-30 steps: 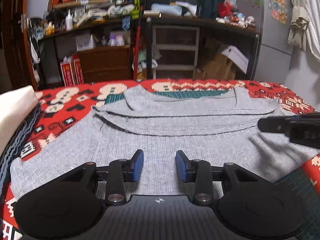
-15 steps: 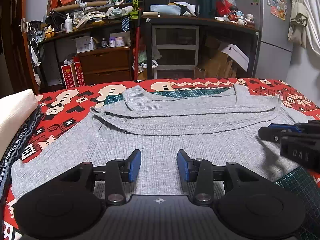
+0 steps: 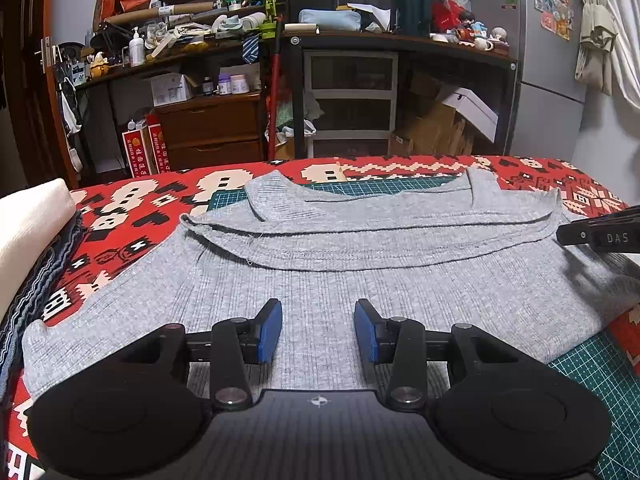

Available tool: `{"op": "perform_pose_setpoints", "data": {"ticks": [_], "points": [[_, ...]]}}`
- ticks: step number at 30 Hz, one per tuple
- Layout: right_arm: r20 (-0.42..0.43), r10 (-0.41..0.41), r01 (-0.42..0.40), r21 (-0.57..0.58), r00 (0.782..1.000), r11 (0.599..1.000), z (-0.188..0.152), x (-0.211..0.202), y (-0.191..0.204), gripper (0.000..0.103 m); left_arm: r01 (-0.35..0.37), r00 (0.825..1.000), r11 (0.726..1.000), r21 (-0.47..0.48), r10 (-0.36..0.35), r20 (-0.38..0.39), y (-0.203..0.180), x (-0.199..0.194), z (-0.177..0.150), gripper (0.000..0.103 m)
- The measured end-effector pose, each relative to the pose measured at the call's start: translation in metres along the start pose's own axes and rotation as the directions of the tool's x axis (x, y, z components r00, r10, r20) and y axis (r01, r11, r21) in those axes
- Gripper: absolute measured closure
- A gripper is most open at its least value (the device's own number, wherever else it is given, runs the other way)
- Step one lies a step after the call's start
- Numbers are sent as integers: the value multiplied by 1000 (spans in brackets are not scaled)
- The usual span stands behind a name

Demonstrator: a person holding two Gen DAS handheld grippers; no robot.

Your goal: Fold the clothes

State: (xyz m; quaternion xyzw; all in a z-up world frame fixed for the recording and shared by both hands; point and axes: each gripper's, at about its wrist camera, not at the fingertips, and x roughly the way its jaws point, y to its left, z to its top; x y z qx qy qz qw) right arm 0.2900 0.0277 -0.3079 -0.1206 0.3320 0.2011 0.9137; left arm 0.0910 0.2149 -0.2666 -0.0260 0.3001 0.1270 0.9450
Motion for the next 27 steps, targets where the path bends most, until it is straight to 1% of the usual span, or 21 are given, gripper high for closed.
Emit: {"op": "perform_pose_setpoints", "data": {"ticks": [4, 7, 14, 21, 24, 27], "points": [[-29, 2, -3, -31, 1000, 1000, 4, 11, -4, 86, 0, 1000, 1000, -1, 0, 0, 0, 0, 0, 62], [-29, 3, -4, -38, 1000, 999, 8, 19, -4, 86, 0, 1000, 1000, 0, 0, 0, 0, 0, 0, 62], [-20, 11, -11, 6, 1000, 1000, 25, 32, -10, 86, 0, 1000, 1000, -1, 0, 0, 0, 0, 0, 62], [-8, 22, -21, 77, 1000, 997, 40, 39, -23, 86, -2, 1000, 1000, 0, 2, 0, 0, 0, 0, 62], [-6, 14, -14, 71, 1000, 997, 42, 37, -24, 86, -3, 1000, 1000, 0, 3, 0, -1, 0, 0, 62], [18, 22, -23, 42, 1000, 999, 39, 21, -20, 86, -3, 1000, 1000, 0, 3, 0, -1, 0, 0, 62]]}}
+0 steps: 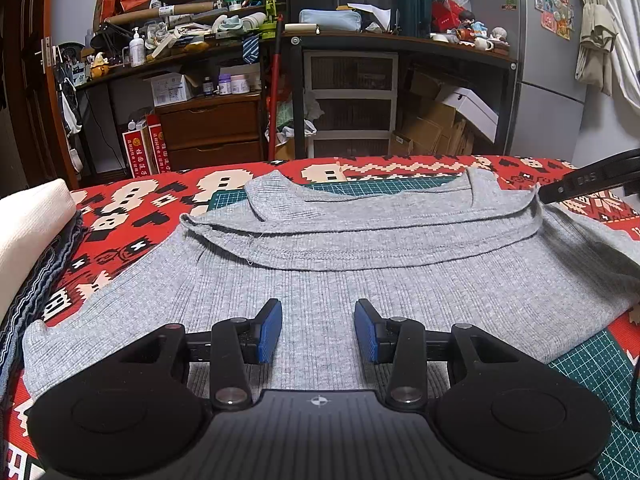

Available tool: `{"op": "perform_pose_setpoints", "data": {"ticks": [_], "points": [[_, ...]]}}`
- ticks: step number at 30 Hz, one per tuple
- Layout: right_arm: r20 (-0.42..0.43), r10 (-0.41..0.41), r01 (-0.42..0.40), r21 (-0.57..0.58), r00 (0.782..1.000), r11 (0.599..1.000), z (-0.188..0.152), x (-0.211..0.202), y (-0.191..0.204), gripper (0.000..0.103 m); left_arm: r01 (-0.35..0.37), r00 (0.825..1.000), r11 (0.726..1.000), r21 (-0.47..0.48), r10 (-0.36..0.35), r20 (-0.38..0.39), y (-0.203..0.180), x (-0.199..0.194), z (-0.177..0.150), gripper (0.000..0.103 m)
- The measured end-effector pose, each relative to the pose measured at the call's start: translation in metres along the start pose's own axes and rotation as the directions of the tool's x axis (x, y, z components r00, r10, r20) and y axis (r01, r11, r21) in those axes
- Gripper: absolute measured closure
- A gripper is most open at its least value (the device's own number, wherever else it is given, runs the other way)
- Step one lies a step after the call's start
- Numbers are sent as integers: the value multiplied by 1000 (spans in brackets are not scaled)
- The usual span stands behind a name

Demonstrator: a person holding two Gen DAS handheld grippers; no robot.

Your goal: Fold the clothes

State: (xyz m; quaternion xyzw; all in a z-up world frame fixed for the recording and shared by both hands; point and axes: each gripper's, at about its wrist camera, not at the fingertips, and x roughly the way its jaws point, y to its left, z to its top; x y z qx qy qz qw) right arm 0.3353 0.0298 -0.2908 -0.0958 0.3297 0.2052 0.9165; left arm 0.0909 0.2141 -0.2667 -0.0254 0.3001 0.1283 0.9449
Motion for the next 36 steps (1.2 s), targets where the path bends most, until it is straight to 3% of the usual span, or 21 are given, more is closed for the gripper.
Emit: {"op": "perform_pose_setpoints", "data": {"ticks": [6, 12, 17, 20, 27, 36], "points": [[-44, 93, -97, -75, 995, 992, -7, -14, 22, 86, -1, 1000, 1000, 1, 1, 0, 0, 0, 0, 62], [-88, 66, -74, -93, 994, 993, 1, 12, 33, 87, -1, 1000, 1000, 1, 1, 0, 0, 0, 0, 62], [-33, 44, -44, -9, 998, 999, 15, 21, 24, 87, -1, 1000, 1000, 1, 1, 0, 1, 1, 0, 62], [-28, 65, -65, 6, 997, 998, 17, 12, 24, 87, -2, 1000, 1000, 2, 2, 0, 0, 1, 0, 62], [-65, 185, -192, -117, 981, 974, 7, 2, 63, 87, -5, 1000, 1000, 2, 5, 0, 0, 1, 0, 62], [-84, 164, -173, -127, 983, 977, 16, 38, 85, 87, 0, 1000, 1000, -4, 0, 0, 1, 1, 0, 62]]}}
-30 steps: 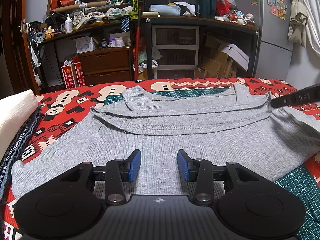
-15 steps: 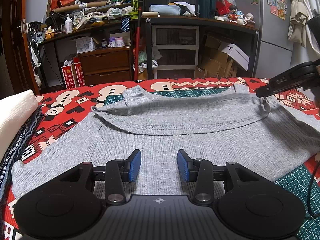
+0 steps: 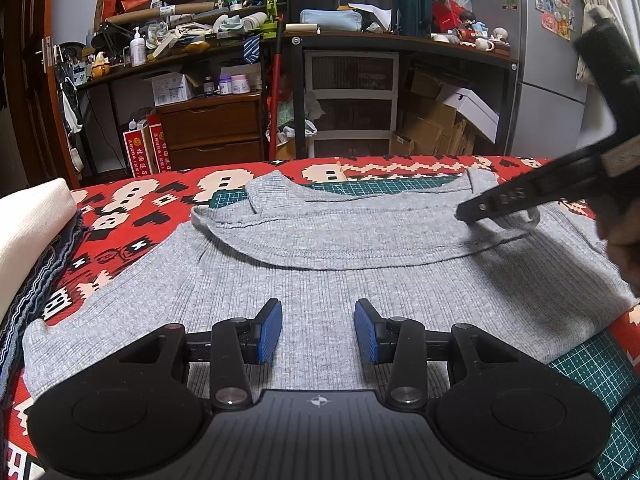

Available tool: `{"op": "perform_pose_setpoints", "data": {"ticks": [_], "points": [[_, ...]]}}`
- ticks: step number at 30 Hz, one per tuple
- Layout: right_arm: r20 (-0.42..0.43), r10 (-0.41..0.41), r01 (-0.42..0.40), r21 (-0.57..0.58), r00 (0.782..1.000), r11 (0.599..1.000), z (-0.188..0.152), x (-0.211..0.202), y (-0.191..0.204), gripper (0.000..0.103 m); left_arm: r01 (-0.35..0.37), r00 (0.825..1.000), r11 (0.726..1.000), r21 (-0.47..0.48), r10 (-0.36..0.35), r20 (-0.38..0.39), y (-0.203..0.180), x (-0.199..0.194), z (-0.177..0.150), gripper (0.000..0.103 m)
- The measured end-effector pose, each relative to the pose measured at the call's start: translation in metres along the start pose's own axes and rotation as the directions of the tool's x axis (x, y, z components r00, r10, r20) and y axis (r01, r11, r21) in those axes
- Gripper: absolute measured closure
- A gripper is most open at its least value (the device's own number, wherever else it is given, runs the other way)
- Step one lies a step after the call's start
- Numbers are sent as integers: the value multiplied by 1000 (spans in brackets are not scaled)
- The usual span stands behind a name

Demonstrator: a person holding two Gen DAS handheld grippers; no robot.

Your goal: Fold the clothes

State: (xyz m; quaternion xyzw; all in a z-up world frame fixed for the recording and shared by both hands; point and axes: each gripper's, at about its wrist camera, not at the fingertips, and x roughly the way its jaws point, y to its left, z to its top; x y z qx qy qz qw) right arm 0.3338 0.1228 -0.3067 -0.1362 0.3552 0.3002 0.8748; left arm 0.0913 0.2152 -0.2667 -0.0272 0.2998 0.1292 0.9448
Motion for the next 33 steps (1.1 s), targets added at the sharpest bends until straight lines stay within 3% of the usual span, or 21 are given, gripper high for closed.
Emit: {"op": "perform_pose_setpoints", "data": {"ticks": [7, 12, 17, 20, 28, 33], "points": [[51, 21, -23, 28, 998, 999, 5, -18, -2, 86, 4, 1000, 1000, -7, -4, 0, 1, 0, 0, 62], [48, 40, -42, 45, 998, 998, -19, -50, -1, 86, 6, 1000, 1000, -9, -6, 0, 0, 0, 0, 62], [41, -52, 49, 77, 998, 996, -45, -72, -20, 86, 6, 1000, 1000, -9, -6, 0, 0, 0, 0, 62], [13, -94, 92, 94, 995, 991, -51, -71, -35, 86, 4, 1000, 1000, -7, -4, 0, 0, 0, 0, 62], [-26, -93, 93, 20, 995, 995, -41, -43, -39, 86, 2, 1000, 1000, -4, -2, 0, 0, 0, 0, 62], [9, -92, 90, 123, 996, 988, -20, -25, -49, 86, 1, 1000, 1000, -3, -1, 0, -1, -1, 0, 62]]}}
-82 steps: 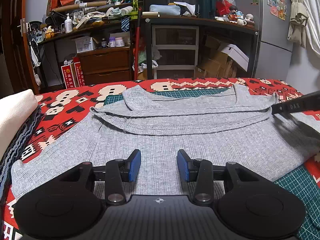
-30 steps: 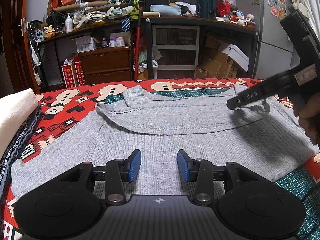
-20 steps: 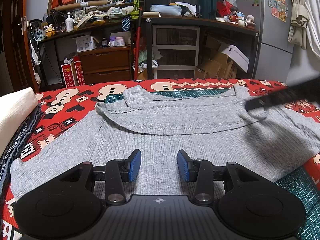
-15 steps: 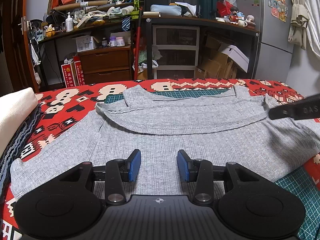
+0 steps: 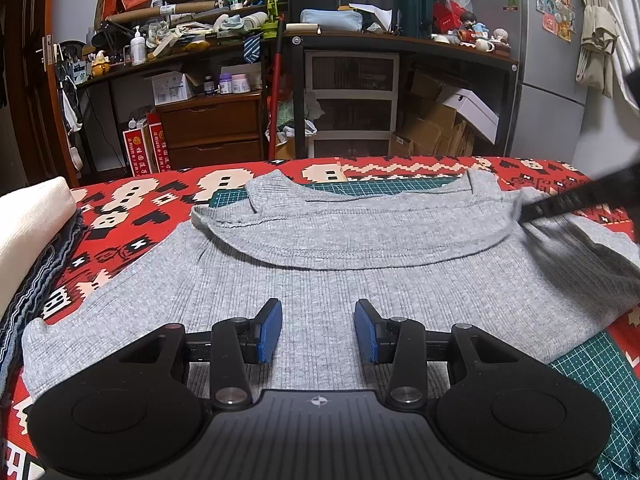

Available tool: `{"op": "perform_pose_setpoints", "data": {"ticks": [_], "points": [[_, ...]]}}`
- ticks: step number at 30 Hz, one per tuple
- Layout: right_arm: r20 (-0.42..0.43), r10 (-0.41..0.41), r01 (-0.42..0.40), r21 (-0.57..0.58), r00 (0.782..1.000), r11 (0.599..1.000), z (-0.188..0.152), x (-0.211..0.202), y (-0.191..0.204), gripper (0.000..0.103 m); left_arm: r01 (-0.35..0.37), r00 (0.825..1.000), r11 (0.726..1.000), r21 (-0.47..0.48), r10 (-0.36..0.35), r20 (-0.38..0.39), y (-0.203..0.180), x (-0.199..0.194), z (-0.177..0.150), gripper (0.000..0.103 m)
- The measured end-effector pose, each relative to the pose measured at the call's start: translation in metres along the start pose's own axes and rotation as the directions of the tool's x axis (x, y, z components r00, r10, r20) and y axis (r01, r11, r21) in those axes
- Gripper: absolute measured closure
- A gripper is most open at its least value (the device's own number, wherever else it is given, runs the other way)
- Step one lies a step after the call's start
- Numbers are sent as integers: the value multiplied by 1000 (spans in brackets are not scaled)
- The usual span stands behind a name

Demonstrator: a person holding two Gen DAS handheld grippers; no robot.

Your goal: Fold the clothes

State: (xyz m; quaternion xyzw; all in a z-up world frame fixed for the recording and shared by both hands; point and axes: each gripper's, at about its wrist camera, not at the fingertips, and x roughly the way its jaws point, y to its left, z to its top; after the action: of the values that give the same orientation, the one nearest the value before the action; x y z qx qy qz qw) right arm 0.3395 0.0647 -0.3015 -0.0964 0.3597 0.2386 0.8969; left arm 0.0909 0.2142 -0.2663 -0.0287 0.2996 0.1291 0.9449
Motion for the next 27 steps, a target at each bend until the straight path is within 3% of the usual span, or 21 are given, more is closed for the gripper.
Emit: {"op": "perform_pose_setpoints", "data": {"ticks": [7, 19, 27], "points": [[45, -4, -2, 136, 999, 991, 14, 11, -19, 86, 0, 1000, 1000, 0, 0, 0, 0, 1, 1, 62], [-23, 137, -139, -94, 990, 986, -10, -14, 36, 87, -1, 1000, 1000, 1, 1, 0, 1, 1, 0, 62], [13, 97, -97, 4, 995, 995, 20, 24, 33, 87, 1, 1000, 1000, 1, -1, 0, 1, 1, 0, 62]]}}
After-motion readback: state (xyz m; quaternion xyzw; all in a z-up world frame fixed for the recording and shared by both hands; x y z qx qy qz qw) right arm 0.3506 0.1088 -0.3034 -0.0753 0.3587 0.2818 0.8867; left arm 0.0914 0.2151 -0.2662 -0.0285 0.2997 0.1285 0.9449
